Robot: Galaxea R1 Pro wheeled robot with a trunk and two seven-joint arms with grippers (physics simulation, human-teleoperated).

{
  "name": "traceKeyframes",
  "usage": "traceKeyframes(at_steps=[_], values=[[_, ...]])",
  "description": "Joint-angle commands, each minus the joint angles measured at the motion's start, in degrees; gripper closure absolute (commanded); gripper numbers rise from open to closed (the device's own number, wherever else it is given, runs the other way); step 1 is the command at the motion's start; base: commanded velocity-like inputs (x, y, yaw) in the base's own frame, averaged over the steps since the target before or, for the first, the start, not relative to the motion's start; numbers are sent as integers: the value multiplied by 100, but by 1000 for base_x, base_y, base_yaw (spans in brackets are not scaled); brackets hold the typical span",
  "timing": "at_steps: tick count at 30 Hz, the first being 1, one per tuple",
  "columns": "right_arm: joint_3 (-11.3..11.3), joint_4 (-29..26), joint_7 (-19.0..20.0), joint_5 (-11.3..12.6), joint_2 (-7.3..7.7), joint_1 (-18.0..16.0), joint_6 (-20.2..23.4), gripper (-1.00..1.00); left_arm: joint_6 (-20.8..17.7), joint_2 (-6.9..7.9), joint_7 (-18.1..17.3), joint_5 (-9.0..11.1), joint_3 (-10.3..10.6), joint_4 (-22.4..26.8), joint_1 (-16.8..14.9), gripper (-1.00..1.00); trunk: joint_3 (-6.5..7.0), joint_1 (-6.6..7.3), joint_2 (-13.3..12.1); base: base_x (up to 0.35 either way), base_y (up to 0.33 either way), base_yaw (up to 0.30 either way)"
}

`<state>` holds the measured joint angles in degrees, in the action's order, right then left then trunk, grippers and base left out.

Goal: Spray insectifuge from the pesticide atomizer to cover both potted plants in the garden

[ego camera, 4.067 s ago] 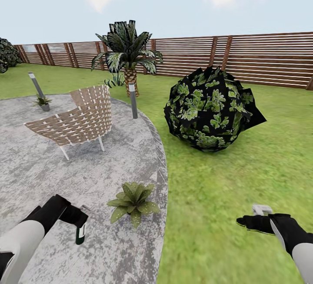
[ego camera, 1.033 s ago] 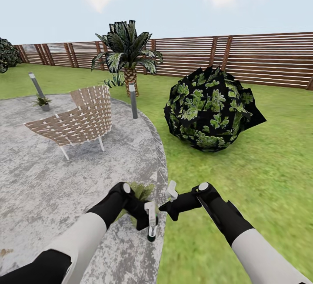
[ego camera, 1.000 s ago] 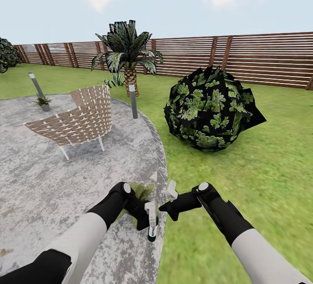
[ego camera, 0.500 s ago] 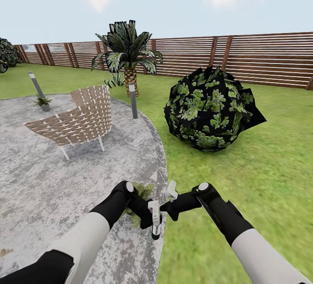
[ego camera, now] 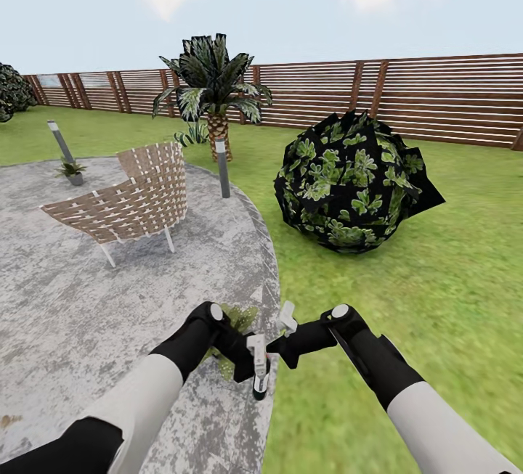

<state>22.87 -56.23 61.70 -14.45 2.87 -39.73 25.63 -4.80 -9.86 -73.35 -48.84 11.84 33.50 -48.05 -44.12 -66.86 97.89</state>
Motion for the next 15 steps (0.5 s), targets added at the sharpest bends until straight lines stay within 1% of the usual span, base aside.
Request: traceKeyframes(at_steps=[1, 8, 11, 15], values=[[7, -11, 17, -14, 4, -6, 47, 100, -47, 17, -21, -21, -2, 4, -2, 100, -5, 0, 3, 0, 0, 0], [7, -11, 17, -14, 12, -6, 47, 100, -47, 574, -30, -33, -7, -34, -2, 100, -5, 0, 3, 0, 0, 0], [2, -11, 17, -13, 12, -5, 47, 100, -47, 757, -30, -30, -7, -36, -2, 100, -5, 0, 3, 0, 0, 0], [2, -7, 12, -11, 5, -6, 47, 100, -66, 1047, -23, -29, -24, -37, -2, 100, -5, 0, 3, 0, 0, 0]])
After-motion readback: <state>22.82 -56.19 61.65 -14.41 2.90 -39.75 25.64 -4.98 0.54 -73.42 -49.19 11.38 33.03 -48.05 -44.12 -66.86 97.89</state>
